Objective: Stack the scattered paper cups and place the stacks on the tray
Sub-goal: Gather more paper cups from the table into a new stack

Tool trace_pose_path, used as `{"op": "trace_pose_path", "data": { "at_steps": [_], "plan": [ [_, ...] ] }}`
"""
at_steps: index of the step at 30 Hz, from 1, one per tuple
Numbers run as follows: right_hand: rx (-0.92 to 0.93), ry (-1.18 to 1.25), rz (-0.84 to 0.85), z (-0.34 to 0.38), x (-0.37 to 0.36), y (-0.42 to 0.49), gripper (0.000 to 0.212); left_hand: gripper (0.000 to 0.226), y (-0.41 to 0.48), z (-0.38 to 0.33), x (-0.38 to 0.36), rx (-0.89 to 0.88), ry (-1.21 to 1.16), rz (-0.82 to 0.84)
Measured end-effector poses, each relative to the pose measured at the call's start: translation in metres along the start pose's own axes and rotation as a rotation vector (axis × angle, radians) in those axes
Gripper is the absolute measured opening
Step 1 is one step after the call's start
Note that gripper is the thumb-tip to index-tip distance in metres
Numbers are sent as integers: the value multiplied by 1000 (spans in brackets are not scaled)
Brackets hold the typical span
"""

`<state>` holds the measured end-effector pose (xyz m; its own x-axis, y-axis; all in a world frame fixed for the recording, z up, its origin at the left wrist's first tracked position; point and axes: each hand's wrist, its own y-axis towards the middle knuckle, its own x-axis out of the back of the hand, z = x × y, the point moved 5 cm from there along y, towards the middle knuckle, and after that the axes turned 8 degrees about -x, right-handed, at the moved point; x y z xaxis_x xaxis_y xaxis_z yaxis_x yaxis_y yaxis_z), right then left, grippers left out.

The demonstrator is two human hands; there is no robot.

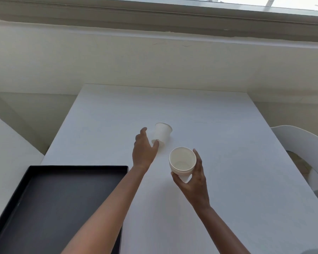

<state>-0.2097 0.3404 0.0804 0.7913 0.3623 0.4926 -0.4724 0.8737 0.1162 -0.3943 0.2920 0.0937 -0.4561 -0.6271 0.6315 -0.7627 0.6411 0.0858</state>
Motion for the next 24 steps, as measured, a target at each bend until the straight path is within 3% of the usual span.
{"op": "trace_pose_path", "data": {
  "at_steps": [7, 19, 24],
  "plan": [
    [-57, -12, 3, -16, 10, -15, 93, 73, 20, 11, -20, 210, 81, 57],
    [-124, -1, 46, -29, 14, -27, 91, 64, 38, 10, -45, 212, 127, 134],
    [-136, 0, 48, -30, 16, -26, 90, 71, 36, 13, -45, 221, 47, 102]
  ]
}}
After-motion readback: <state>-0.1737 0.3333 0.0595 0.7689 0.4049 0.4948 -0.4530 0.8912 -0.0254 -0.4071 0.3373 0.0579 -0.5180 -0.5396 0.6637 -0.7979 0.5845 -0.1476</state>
